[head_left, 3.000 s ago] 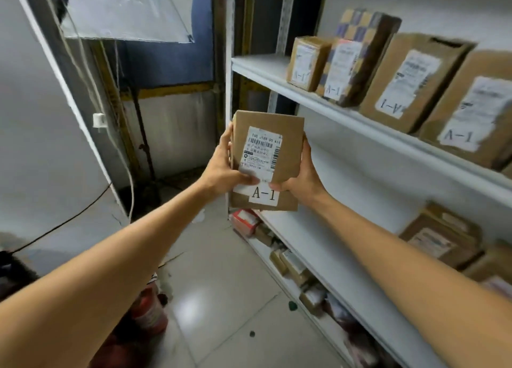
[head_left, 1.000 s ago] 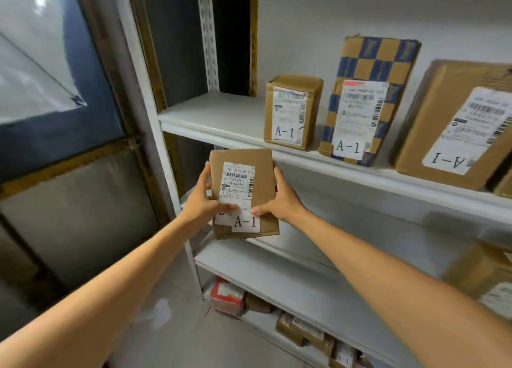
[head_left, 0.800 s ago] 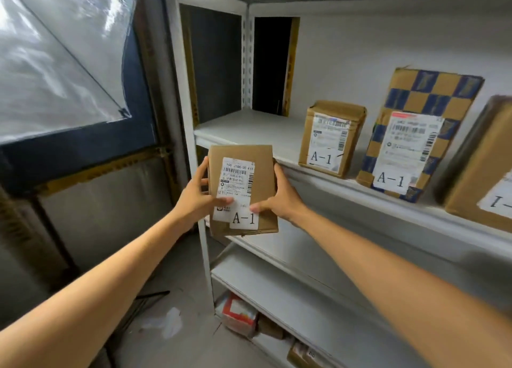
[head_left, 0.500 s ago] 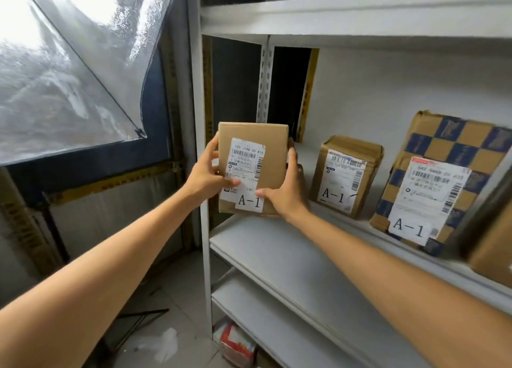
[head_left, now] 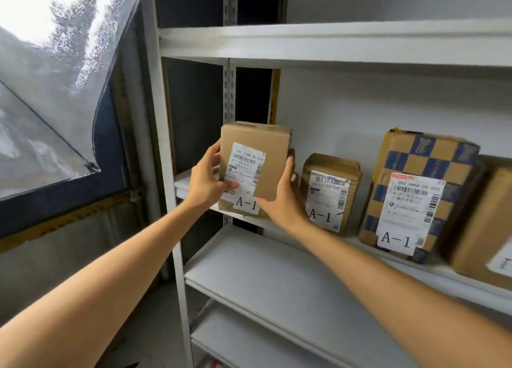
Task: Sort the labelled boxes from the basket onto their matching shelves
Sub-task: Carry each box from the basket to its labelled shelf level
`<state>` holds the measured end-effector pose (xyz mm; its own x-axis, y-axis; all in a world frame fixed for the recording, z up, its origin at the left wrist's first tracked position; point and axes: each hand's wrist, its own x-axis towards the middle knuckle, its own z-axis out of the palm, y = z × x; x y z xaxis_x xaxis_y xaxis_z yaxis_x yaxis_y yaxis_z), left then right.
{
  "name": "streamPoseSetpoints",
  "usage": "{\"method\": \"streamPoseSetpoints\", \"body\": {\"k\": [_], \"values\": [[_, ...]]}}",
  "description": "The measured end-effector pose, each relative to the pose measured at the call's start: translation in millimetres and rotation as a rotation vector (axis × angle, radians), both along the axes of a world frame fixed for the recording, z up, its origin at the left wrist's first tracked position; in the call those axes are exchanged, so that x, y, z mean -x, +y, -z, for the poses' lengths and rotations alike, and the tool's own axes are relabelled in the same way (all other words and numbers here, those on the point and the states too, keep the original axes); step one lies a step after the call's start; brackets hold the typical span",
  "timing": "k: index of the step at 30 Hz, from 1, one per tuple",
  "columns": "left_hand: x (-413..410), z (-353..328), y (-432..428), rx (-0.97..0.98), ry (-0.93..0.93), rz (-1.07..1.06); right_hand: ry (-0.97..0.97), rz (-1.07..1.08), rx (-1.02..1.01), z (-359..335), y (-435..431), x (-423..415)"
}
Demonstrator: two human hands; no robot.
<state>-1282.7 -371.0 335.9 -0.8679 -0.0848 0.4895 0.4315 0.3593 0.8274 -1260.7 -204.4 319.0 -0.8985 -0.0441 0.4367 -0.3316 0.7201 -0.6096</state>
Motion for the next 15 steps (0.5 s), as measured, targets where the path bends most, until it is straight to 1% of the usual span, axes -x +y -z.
{"method": "streamPoseSetpoints", "body": {"k": [3,7,11,15], "values": [[12,16,4,0.001,0.023,-0.036,-0.052,-0.012,-0.097,4,-1,-4],[25,17,14,0.021,0.045,-0.009,-0.115,0.038,-0.081,-3,3,5],[35,14,18,0.087,0.035,-0.018,-0.161,0.071,-0.084,-7,0,2],[42,11,17,0.145,-0.001,0.001,-0.081,0.069,-0.153,-2,-5,-11]]}}
